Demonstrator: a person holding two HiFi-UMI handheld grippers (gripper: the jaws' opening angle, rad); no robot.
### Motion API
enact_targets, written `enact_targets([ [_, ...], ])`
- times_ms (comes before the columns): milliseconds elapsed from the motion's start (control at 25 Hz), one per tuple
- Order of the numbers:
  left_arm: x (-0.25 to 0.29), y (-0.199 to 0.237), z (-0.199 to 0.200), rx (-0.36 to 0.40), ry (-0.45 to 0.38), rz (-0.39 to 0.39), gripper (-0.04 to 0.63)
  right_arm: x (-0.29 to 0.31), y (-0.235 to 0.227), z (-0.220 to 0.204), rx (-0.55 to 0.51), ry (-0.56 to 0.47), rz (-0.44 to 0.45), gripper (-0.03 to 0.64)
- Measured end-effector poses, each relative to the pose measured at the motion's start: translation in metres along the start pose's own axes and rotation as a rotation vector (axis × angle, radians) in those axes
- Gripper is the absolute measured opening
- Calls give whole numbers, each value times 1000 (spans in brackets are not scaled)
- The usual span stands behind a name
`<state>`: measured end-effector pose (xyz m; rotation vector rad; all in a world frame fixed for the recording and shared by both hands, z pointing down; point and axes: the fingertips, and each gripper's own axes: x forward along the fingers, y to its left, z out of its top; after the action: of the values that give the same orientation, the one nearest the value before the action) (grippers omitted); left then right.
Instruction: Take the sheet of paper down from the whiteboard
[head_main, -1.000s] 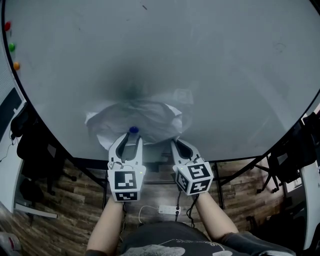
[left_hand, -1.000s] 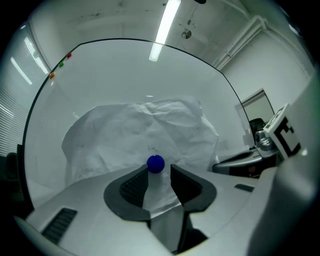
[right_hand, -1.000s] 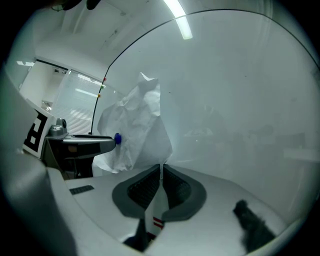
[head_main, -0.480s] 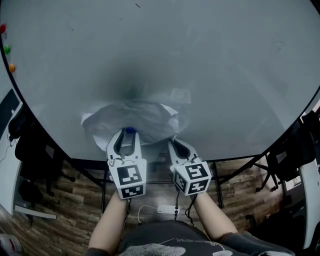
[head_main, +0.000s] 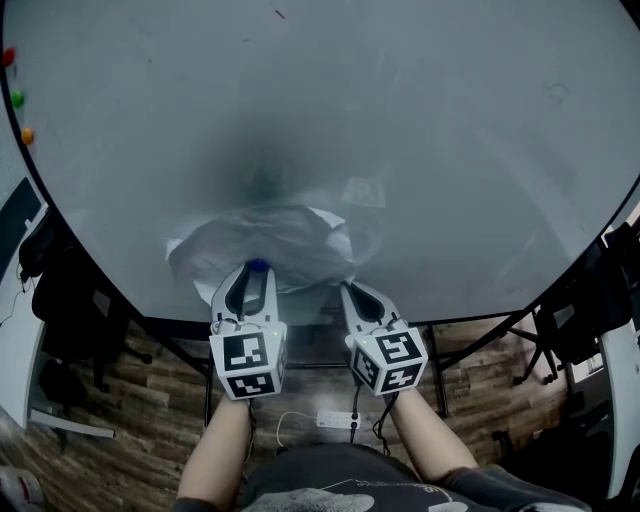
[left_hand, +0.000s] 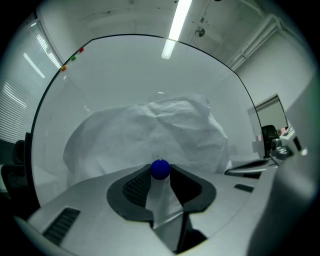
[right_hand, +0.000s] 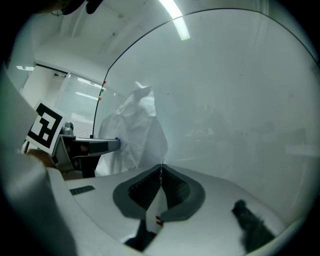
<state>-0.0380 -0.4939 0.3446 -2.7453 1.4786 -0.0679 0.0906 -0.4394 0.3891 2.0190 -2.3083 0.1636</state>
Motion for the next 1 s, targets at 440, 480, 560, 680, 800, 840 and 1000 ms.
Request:
enact_targets([
  [440, -57, 13, -29, -7, 54, -14, 126, -15, 19, 2, 17, -27, -36, 23],
  [480, -63, 15, -33, -10, 60, -16, 126, -17, 19, 1, 22, -28, -49, 23],
  [560, -73, 21, -41, -20, 73, -22, 126, -21, 19, 1, 35, -33, -79, 23],
  [680, -84, 31, -55, -33, 91, -36, 126, -30, 24, -4, 29, -31, -118, 23],
  [800, -89, 39, -66, -32, 89, -59, 126, -39, 31, -12, 15, -22, -142, 23],
  [840, -90, 40, -67, -30, 87, -67, 126, -42, 32, -15, 12, -19, -152, 23],
  [1000, -96, 37, -68, -36, 80, -85, 126, -52, 30, -22, 16, 1, -176, 23],
])
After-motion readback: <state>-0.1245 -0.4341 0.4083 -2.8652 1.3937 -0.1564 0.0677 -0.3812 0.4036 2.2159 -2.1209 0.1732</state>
